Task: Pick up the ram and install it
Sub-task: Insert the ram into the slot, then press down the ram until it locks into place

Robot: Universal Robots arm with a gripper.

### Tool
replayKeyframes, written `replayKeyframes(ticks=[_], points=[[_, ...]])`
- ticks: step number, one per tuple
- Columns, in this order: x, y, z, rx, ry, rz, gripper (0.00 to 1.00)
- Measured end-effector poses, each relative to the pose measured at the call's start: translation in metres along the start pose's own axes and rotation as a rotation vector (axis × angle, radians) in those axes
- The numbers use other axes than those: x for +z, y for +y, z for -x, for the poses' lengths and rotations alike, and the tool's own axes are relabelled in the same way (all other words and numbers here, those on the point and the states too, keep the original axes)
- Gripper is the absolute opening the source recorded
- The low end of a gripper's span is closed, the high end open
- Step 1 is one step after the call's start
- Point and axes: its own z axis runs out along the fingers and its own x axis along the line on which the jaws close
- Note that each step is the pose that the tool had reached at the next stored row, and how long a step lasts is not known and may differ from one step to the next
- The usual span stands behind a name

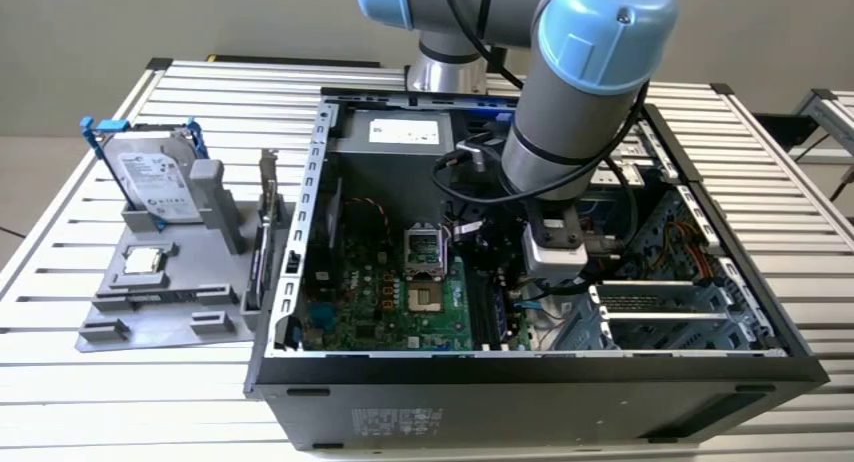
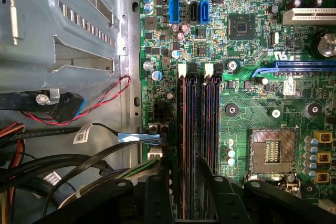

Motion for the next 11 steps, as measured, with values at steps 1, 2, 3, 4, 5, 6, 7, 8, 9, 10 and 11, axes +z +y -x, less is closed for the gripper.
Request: replayKeyframes(ticks=[1,2,3,4,5,6,7,8,9,10,11], points=[[-0.0018,0.0,0.0,0.0,0.0001,-0.0004,1.0],[-0.0062,-0.0001,0.0001,0.0,0.0,-0.0002,1.0],[-0.0111,-0.0001,0.0002,0.0,-0.0001,0.0,1.0],[-0.0152,-0.0001,0.0003,0.0,-0.0002,-0.0001,1.0],[-0.0197,-0.0001,0.0003,0.0,-0.0002,-0.0002,1.0],[-0.0239,-0.0001,0.0004,0.0,-0.0003,-0.0003,1.0],[-0.0267,-0.0001,0.0005,0.0,-0.0004,-0.0002,1.0],[-0.0297,-0.0002,0.0005,0.0,-0.0004,-0.0003,1.0],[-0.0327,-0.0003,0.0006,0.0,-0.0004,-0.0003,1.0],[-0.0353,-0.0003,0.0006,0.0,-0.0004,-0.0003,1.0],[-0.0377,-0.0004,0.0006,0.0,-0.0004,-0.0003,1.0]])
